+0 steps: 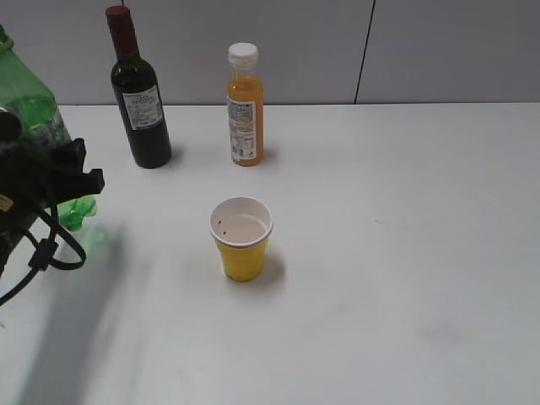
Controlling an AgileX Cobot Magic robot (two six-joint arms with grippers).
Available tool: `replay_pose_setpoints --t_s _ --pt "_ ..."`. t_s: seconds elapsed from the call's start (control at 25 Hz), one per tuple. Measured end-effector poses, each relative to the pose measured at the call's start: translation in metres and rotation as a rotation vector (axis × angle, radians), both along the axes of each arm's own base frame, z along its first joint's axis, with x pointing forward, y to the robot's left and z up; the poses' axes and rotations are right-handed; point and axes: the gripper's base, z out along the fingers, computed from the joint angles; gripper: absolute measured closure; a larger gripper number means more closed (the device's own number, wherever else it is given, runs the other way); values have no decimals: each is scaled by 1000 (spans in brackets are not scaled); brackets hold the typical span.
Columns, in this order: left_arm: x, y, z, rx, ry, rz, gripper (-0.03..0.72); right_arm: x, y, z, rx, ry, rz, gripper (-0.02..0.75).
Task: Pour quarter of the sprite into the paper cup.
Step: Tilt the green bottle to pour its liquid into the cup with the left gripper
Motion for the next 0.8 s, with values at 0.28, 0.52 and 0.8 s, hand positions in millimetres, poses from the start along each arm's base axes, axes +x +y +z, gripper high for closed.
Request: replay_pose_setpoints --t_s 0.28,0.52,0.8 --pt "-26 -30 -5 2 23 -80 239 0 0 0 0 0 0 146" --pt "-38 -46 -6 -23 34 -78 239 0 0 0 0 0 0 146" --pt "-49 -57 -8 -43 51 -70 239 0 0 0 0 0 0 146"
